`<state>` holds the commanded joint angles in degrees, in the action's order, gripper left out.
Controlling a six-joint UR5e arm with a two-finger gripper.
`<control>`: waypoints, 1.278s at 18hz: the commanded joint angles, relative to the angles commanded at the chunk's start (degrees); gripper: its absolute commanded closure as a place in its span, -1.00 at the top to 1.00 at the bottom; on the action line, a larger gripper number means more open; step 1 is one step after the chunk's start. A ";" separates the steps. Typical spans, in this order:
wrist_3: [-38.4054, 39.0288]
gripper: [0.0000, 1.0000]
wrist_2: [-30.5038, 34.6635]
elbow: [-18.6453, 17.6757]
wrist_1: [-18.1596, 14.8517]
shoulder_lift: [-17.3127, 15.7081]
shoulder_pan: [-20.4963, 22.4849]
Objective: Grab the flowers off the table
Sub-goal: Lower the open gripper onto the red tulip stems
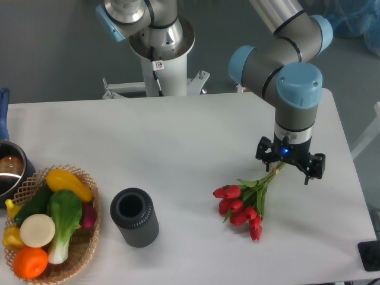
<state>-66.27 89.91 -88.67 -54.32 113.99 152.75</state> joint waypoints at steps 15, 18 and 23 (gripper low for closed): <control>-6.15 1.00 0.26 -6.24 7.74 5.80 -0.79; -6.07 1.00 0.26 -7.48 7.82 6.15 -1.14; -6.15 0.97 0.26 -6.69 7.82 8.00 -2.02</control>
<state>-72.42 90.18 -95.37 -46.49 121.99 150.74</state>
